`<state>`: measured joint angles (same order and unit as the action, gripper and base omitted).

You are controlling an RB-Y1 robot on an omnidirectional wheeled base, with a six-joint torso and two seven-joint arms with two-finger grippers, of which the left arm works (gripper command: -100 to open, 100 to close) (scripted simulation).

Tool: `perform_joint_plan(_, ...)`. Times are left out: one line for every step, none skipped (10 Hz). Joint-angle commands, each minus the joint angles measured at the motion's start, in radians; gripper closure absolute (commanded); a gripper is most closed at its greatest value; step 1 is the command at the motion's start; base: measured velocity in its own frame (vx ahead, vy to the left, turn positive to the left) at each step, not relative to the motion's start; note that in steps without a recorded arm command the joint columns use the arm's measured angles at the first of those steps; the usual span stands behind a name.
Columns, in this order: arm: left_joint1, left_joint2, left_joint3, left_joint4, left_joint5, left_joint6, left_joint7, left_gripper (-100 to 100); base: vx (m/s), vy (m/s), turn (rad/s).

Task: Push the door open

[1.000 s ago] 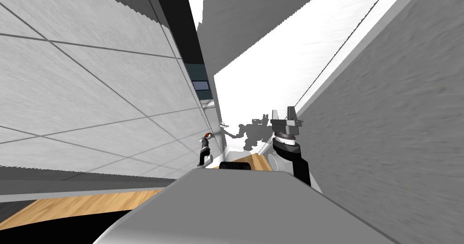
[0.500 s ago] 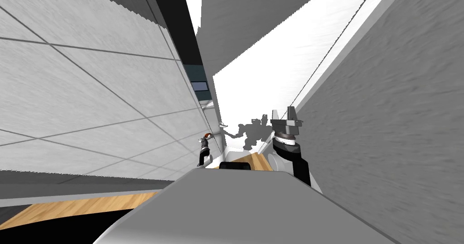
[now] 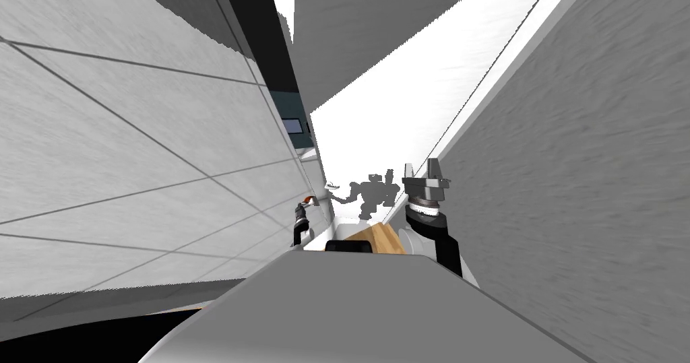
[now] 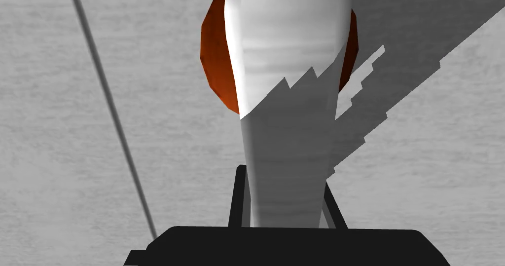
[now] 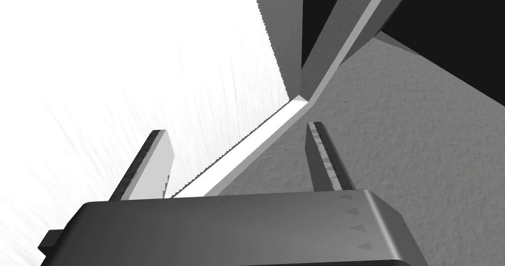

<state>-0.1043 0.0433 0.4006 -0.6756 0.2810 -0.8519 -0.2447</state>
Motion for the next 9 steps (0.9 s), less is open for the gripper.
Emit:
perform_joint_plan(0.005,0.025,0.030,-0.011,0.016,-0.014,-0.013,100,-0.022,0.074,-0.113)
perform_joint_plan(0.003,0.026,0.036,-0.008,0.019,-0.017,-0.017,100,-0.008,0.050,-0.057)
perform_joint_plan(-0.001,0.030,0.047,-0.004,0.026,-0.023,-0.024,100,0.006,0.051,-0.056)
perform_joint_plan(-0.003,0.032,0.052,-0.002,0.030,-0.026,-0.028,100,0.005,0.051,-0.065)
perform_joint_plan(-0.005,0.034,0.058,0.000,0.033,-0.029,-0.032,100,-0.011,0.052,-0.021)
perform_joint_plan(-0.005,0.034,0.058,0.000,0.033,-0.029,-0.032,100,-0.022,0.044,0.026)
perform_joint_plan(-0.005,0.034,0.058,0.000,0.033,-0.029,-0.032,100,-0.011,0.019,-0.026)
perform_joint_plan(-0.007,0.035,0.063,0.002,0.037,-0.032,-0.035,100,-0.006,0.014,-0.026)
perform_joint_plan(-0.009,0.037,0.069,0.005,0.040,-0.035,-0.039,100,-0.003,0.025,-0.042)
